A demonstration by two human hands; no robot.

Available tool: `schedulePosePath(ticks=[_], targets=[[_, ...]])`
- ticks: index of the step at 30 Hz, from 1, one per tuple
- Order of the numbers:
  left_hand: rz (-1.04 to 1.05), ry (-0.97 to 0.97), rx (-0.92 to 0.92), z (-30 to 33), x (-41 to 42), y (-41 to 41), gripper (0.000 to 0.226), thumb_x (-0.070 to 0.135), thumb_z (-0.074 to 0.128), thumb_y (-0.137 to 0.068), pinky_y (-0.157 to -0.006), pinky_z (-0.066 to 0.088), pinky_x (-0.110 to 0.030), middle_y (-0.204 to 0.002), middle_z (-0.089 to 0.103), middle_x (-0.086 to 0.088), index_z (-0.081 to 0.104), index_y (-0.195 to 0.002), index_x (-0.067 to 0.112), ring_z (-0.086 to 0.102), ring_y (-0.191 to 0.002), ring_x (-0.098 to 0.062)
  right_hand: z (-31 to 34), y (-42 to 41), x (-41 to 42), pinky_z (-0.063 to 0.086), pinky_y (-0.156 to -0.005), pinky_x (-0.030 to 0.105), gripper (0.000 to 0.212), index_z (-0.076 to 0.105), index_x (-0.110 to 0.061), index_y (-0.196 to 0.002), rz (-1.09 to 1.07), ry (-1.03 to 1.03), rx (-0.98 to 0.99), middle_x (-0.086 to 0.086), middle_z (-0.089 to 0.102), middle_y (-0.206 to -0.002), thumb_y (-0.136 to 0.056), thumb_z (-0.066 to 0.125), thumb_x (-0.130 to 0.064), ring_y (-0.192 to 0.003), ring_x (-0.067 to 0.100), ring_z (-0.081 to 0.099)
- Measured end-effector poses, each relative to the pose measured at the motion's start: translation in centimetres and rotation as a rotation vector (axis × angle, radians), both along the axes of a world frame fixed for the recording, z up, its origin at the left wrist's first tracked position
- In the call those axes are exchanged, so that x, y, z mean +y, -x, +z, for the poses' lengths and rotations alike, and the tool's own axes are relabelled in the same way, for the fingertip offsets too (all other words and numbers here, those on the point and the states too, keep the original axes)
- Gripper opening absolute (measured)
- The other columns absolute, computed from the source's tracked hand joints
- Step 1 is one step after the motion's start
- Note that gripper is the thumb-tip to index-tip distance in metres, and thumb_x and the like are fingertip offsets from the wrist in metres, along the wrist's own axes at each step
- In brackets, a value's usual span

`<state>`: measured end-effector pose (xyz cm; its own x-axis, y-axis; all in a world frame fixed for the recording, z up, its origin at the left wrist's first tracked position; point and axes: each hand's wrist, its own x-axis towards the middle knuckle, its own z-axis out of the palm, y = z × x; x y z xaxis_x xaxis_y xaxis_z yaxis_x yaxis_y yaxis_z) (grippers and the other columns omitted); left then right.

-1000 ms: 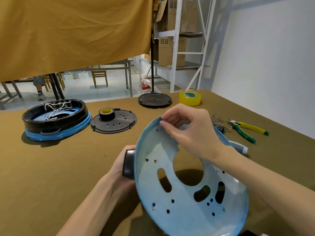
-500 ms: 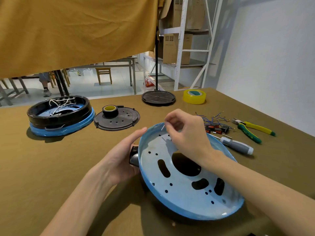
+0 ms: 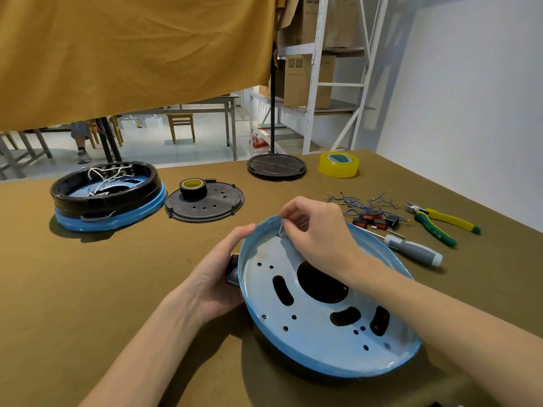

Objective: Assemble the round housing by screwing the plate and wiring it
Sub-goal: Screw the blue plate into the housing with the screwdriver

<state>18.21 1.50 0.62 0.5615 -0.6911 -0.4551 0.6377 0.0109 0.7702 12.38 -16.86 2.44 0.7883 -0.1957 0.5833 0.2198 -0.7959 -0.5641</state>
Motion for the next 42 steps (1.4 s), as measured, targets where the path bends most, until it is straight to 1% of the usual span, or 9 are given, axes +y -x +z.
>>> schedulePosePath(ticks=[5, 9, 16, 21, 26, 31, 35, 38, 42], targets=[[0.017, -0.007, -0.011, -0.1, 0.0, 0.0, 0.056, 0.056, 0.084, -0.067, -0.078, 0.056, -0.037, -0.106, 0.067, -0.014, 0.074, -0.1, 0.012, 0.062, -0.091, -0.029, -0.2, 0.0, -0.2, 0.055, -0.066, 0.021, 0.008, 0.072, -0.009, -0.093, 0.041, 0.038, -0.01, -0.002, 0.071, -0.079, -0.092, 0.07, -0.001, -0.073, 0.008, 0.066], [0.022, -0.02, 0.004, -0.3, -0.1, 0.0, 0.057, 0.055, 0.084, -0.067, -0.085, 0.053, -0.04, -0.106, 0.07, -0.014, 0.073, -0.104, 0.013, 0.062, -0.095, -0.029, -0.3, -0.2, 0.4, 0.057, -0.068, 0.028, 0.009, 0.071, -0.01, -0.087, 0.053, 0.038, 0.011, -0.001, 0.071, -0.078, -0.089, 0.072, -0.002, -0.071, 0.01, 0.067], [0.015, -0.027, 0.038, -0.6, -0.1, 0.0, 0.057, 0.052, 0.084, -0.066, -0.092, 0.052, -0.043, -0.112, 0.072, -0.014, 0.074, -0.106, 0.013, 0.063, -0.099, -0.03, 1.1, -1.6, -0.1, 0.061, -0.053, 0.032, 0.014, 0.068, -0.009, -0.084, -0.065, -0.345, 0.296, 0.008, 0.074, -0.066, -0.085, 0.07, 0.005, -0.055, 0.019, 0.073], [0.015, -0.021, 0.001, -0.7, -0.2, 0.0, 0.055, 0.053, 0.085, -0.062, -0.094, 0.051, -0.043, -0.112, 0.073, -0.015, 0.076, -0.1, 0.014, 0.065, -0.097, -0.03, 0.7, -2.0, -0.1, 0.065, -0.064, 0.041, 0.013, 0.067, -0.002, -0.077, -0.093, -0.59, 0.336, 0.015, 0.074, -0.066, -0.084, 0.071, 0.009, -0.06, 0.029, 0.075], [0.009, -0.037, -0.043, -0.8, 0.0, -0.1, 0.06, 0.059, 0.08, -0.071, -0.098, 0.054, -0.046, -0.116, 0.075, -0.017, 0.078, -0.108, 0.012, 0.073, -0.096, -0.031, -0.3, -1.7, -0.2, 0.065, -0.068, 0.039, 0.013, 0.066, 0.001, -0.079, -0.094, -0.798, 0.319, 0.018, 0.074, -0.069, -0.083, 0.077, 0.008, -0.061, 0.028, 0.074], [0.027, -0.073, -0.082, -0.8, 0.5, -0.4, 0.043, 0.032, 0.08, -0.07, -0.076, 0.057, -0.037, -0.097, 0.075, -0.015, 0.073, -0.105, 0.009, 0.071, -0.075, -0.027, -0.2, -1.6, 0.0, 0.062, -0.062, 0.034, 0.013, 0.065, 0.0, -0.081, -0.056, -0.727, 0.304, 0.015, 0.074, -0.068, -0.085, 0.076, 0.006, -0.06, 0.025, 0.074], [0.01, -0.069, -0.082, -0.8, 0.7, -0.5, 0.042, 0.027, 0.077, -0.069, -0.073, 0.057, -0.035, -0.093, 0.074, -0.014, 0.071, -0.107, 0.008, 0.071, -0.073, -0.026, -0.1, -1.5, 0.1, 0.06, -0.06, 0.031, 0.015, 0.064, -0.002, -0.08, -0.037, -0.649, 0.288, 0.014, 0.074, -0.068, -0.086, 0.076, 0.005, -0.061, 0.025, 0.075], [-0.008, -0.062, -0.087, -0.8, 0.7, -0.6, 0.026, 0.029, 0.077, -0.071, -0.071, 0.057, -0.033, -0.093, 0.073, -0.013, 0.079, -0.09, 0.01, 0.071, -0.072, -0.025, -0.4, -1.5, 0.2, 0.058, -0.056, 0.031, 0.014, 0.063, -0.003, -0.078, -0.023, -0.568, 0.257, 0.015, 0.073, -0.066, -0.085, 0.073, 0.005, -0.06, 0.027, 0.074], [-0.003, -0.052, -0.087, -0.9, 0.6, -0.5, 0.035, 0.04, 0.082, -0.074, -0.081, 0.057, -0.038, -0.104, 0.076, -0.014, 0.081, -0.095, 0.012, 0.073, -0.083, -0.029, -0.3, -1.9, -0.3, 0.058, -0.056, 0.032, 0.015, 0.063, -0.003, -0.078, -0.019, -0.562, 0.3, 0.016, 0.073, -0.066, -0.086, 0.072, 0.006, -0.059, 0.028, 0.073]])
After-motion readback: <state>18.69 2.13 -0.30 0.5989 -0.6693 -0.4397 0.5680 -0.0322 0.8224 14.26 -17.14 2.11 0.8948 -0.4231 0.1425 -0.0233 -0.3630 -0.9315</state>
